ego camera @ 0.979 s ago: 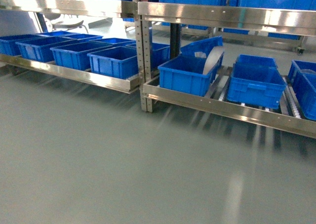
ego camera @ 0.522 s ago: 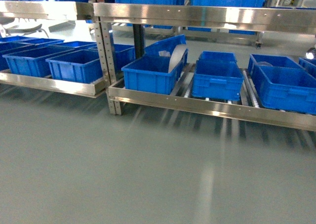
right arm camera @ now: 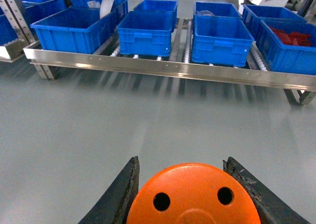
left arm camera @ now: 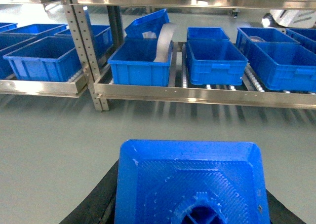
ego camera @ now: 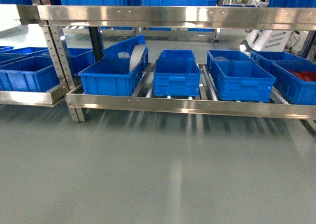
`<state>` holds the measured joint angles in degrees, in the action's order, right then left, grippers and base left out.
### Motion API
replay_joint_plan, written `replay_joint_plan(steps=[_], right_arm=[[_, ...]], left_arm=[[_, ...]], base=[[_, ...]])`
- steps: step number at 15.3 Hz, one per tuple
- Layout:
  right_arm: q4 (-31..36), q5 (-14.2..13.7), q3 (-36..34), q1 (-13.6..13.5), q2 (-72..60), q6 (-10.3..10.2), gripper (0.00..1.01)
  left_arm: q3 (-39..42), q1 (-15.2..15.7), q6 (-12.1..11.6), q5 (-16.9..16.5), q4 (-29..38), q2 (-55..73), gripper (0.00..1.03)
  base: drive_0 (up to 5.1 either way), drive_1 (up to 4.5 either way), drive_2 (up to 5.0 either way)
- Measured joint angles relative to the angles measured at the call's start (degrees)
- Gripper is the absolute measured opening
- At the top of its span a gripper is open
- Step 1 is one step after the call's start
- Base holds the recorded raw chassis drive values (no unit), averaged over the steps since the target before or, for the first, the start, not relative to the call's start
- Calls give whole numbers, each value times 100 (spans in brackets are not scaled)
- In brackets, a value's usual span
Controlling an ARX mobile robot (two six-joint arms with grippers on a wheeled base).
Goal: Sort blue parts and orange caps into right shelf containers
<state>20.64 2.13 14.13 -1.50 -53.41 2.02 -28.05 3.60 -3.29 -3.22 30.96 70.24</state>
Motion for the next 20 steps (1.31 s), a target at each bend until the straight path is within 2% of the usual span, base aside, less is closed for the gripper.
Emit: replay_joint_plan(steps=[5, 20], right_arm=[[-2, 2, 0, 0, 0, 0, 43], [13, -17, 0, 0, 0, 0, 43]], left_arm=[[0, 0, 0, -2, 0, 0, 44], [0, 0, 0, 2, 22, 0, 44]], base=[[-156, -156, -156], [-4, -4, -4]])
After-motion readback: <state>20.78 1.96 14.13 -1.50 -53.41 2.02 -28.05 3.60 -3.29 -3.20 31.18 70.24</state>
